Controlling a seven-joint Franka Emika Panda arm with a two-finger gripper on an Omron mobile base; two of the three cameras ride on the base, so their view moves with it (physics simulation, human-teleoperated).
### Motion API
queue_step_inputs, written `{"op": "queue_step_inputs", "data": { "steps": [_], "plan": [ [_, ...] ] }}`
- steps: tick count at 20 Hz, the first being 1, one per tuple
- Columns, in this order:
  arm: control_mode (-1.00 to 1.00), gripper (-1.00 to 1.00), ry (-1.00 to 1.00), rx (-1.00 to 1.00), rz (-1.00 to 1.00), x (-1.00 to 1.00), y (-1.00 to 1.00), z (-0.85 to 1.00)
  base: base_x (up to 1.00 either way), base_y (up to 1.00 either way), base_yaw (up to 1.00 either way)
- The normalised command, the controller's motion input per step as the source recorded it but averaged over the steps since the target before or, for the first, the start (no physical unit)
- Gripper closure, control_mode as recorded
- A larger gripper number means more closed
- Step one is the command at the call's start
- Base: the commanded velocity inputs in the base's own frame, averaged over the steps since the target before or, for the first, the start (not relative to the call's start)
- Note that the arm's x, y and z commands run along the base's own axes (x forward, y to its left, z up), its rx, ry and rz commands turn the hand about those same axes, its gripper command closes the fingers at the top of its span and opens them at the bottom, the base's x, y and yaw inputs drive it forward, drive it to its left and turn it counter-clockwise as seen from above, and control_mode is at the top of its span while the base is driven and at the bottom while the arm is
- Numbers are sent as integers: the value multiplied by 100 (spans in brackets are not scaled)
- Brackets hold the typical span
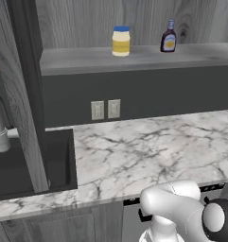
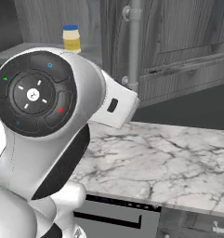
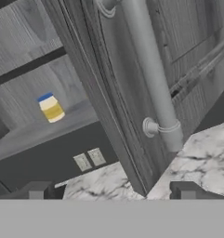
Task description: Move the mayonnaise and condiment bottle from the cabinet to the dining counter.
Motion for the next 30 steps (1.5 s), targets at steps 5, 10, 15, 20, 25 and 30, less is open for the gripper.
{"op": "queue_step_inputs", "data": {
  "steps": [5, 10, 15, 20, 25, 30],
  "plan": [
    [-100, -100, 3, 5, -15, 12, 63, -19, 0, 0, 0],
    [-100, -100, 1, 12, -16, 29, 64, -21, 0, 0, 0],
    [-100, -100, -2, 8, -24, 49, 49, -4, 0, 0, 0],
    [-100, -100, -6, 16, -33, 62, 24, 0, 0, 0, 0],
    [-100, -100, -14, 13, -31, 66, 4, -9, 0, 0, 0],
    [-100, -100, -22, 1, -29, 59, -3, -8, 0, 0, 0]
  ]
}}
